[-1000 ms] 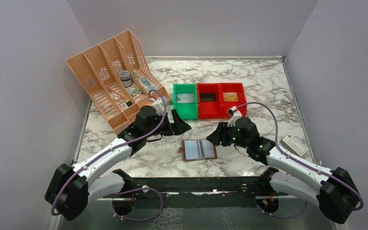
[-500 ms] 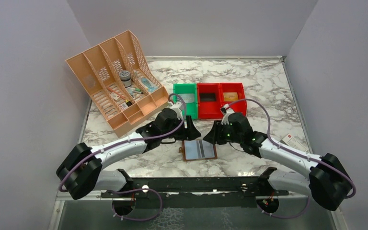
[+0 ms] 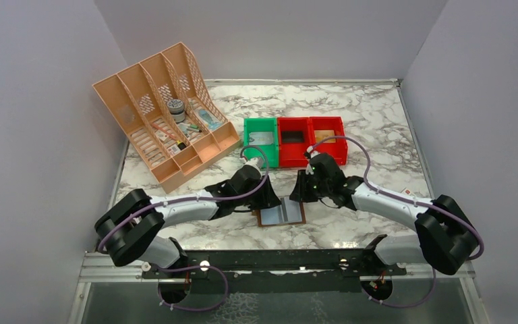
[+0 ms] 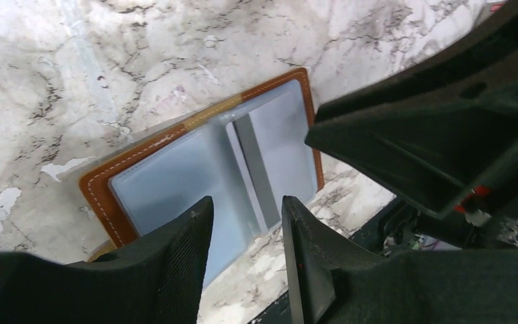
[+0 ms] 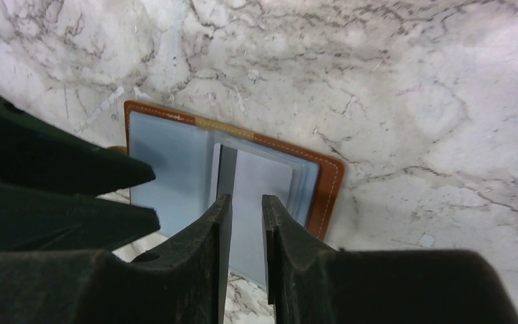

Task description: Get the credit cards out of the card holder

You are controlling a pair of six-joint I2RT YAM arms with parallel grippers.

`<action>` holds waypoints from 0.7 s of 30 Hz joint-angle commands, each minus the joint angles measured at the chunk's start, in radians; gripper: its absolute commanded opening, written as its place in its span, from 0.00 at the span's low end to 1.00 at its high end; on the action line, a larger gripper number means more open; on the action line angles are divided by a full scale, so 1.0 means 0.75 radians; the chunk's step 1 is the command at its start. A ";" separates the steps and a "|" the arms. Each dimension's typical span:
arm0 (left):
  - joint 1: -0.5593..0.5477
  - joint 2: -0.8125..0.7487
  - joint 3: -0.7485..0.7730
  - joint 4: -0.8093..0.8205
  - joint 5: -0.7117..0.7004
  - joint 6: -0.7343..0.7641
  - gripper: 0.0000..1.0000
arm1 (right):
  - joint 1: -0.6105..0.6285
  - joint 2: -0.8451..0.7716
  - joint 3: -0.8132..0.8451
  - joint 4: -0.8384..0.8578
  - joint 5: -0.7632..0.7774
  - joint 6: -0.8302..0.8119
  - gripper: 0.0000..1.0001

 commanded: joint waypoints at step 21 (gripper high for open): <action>-0.022 0.259 0.025 0.183 0.144 -0.034 0.25 | -0.001 0.027 -0.185 -0.001 -0.057 0.069 0.18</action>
